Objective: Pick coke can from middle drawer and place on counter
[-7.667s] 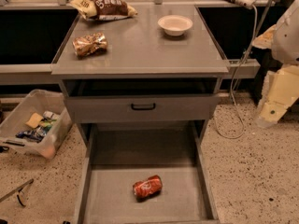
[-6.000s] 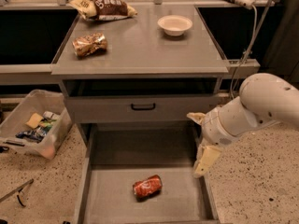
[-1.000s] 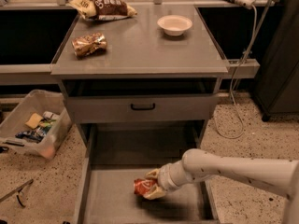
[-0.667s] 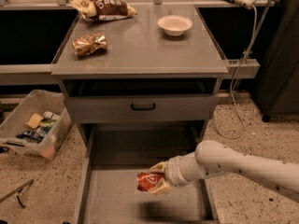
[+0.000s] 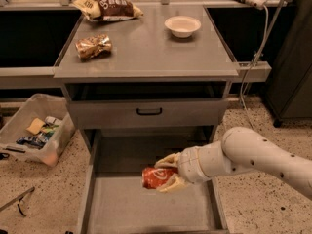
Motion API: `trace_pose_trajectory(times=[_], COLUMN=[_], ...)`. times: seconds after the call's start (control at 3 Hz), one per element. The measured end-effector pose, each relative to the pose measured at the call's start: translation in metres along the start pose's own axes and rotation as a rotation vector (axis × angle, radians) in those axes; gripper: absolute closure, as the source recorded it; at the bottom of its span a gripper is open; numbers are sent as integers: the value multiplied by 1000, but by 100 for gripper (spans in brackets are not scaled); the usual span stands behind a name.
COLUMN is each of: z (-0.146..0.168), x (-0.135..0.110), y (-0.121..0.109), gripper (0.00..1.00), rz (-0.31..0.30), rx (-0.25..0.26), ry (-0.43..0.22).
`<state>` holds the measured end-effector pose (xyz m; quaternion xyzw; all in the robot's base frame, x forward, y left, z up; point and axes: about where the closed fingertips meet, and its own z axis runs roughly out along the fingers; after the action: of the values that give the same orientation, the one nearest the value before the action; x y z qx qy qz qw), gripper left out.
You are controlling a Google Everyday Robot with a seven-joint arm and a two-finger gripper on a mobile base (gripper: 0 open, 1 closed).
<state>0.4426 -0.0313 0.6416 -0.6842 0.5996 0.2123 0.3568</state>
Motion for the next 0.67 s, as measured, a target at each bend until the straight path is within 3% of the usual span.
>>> trace_pose_trajectory(times=[0.33, 0.67], z=[-25, -68], x=[-32, -95], y=[-48, -119], gripper=[100, 100], rz=[-126, -317], rx=[92, 220], ry=[36, 61])
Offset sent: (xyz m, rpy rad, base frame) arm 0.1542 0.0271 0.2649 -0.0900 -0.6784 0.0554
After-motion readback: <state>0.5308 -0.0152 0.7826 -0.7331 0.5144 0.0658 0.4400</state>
